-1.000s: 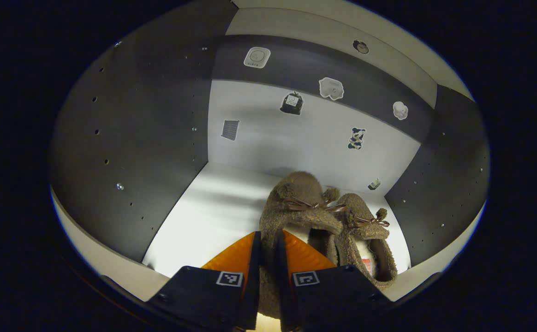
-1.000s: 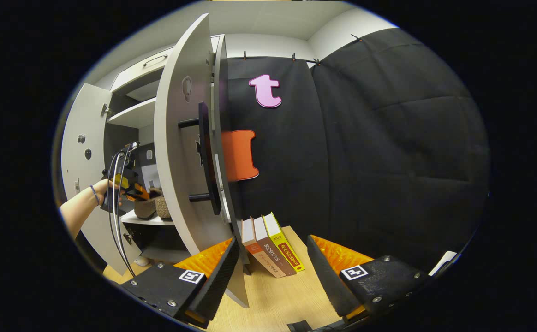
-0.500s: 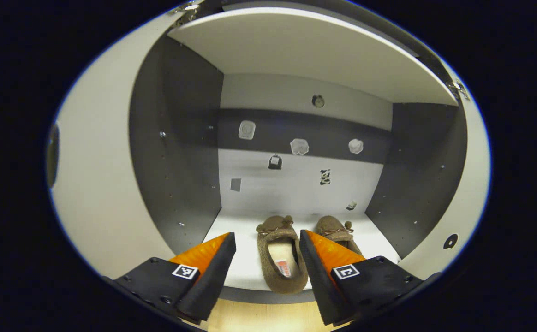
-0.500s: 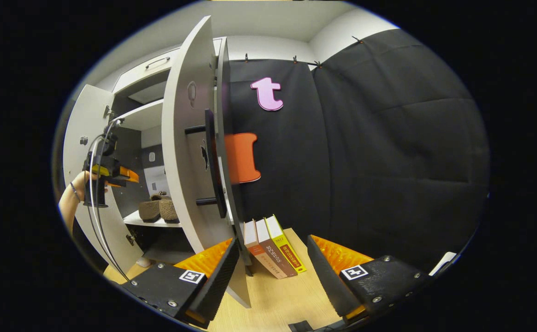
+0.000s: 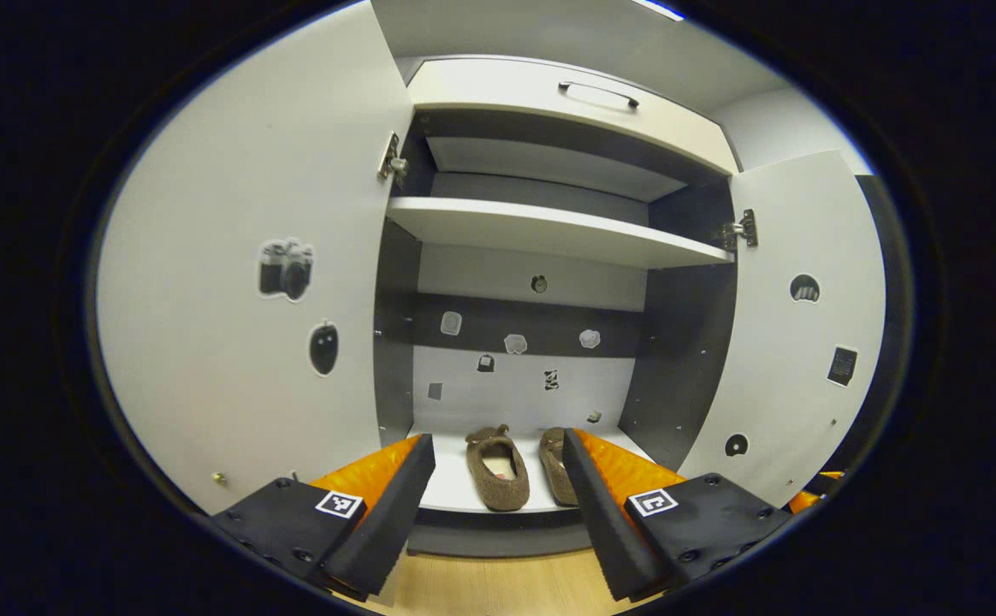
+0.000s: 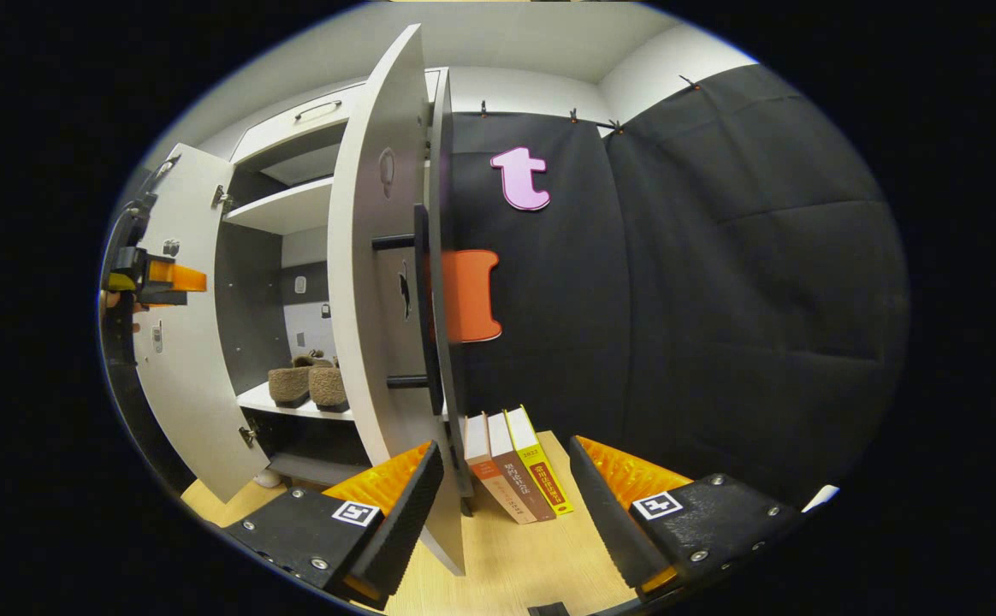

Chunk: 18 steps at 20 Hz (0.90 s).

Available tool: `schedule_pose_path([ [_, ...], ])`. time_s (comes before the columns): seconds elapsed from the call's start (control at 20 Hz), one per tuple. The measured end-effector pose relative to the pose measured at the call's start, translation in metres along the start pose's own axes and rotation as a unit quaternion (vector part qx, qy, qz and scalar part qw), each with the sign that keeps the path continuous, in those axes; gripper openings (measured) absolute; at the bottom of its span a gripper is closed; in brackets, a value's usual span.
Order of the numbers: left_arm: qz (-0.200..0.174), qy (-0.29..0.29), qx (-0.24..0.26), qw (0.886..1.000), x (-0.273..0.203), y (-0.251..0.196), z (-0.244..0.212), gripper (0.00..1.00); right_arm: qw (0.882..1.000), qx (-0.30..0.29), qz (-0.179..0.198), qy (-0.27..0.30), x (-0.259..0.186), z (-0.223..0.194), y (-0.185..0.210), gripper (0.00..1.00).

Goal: Grab one shoe with the right hand and put it into the shoe cabinet, grab the other shoe with the left hand and put it into the shoe cabinet; then close the right door with the right hand and the left door with the left hand.

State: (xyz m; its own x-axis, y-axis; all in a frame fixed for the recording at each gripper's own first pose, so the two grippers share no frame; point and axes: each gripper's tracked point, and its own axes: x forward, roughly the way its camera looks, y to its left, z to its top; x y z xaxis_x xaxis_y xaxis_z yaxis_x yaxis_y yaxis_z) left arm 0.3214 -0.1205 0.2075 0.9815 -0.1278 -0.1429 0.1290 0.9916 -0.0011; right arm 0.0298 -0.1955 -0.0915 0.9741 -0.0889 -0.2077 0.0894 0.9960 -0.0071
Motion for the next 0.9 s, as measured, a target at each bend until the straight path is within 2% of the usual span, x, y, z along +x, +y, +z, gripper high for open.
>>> schedule_pose_path([
  [0.2,0.030,-0.022,-0.007,0.999,-0.063,0.030,0.013,0.96,1.000,-0.007,0.011,0.004,0.016,-0.002,0.013,0.92],
  [0.5,0.065,-0.050,-0.004,0.997,-0.137,0.095,0.017,0.94,1.000,-0.013,0.002,0.000,0.020,-0.002,0.016,0.92],
  [0.55,0.071,-0.052,-0.001,0.996,-0.148,0.109,0.017,0.99,1.000,-0.015,0.000,-0.002,0.019,-0.001,0.017,0.92],
  [0.6,0.080,-0.054,0.001,0.995,-0.158,0.124,0.017,0.99,1.000,-0.016,-0.005,-0.003,0.019,-0.001,0.017,0.91],
  [0.75,0.088,-0.054,-0.005,0.995,-0.175,0.157,0.012,0.96,1.000,-0.017,-0.016,-0.009,0.017,-0.002,0.025,0.91],
  [0.9,0.098,-0.052,0.001,0.994,-0.185,0.194,0.008,0.99,1.000,-0.008,-0.023,-0.012,0.015,-0.003,0.041,0.91],
])
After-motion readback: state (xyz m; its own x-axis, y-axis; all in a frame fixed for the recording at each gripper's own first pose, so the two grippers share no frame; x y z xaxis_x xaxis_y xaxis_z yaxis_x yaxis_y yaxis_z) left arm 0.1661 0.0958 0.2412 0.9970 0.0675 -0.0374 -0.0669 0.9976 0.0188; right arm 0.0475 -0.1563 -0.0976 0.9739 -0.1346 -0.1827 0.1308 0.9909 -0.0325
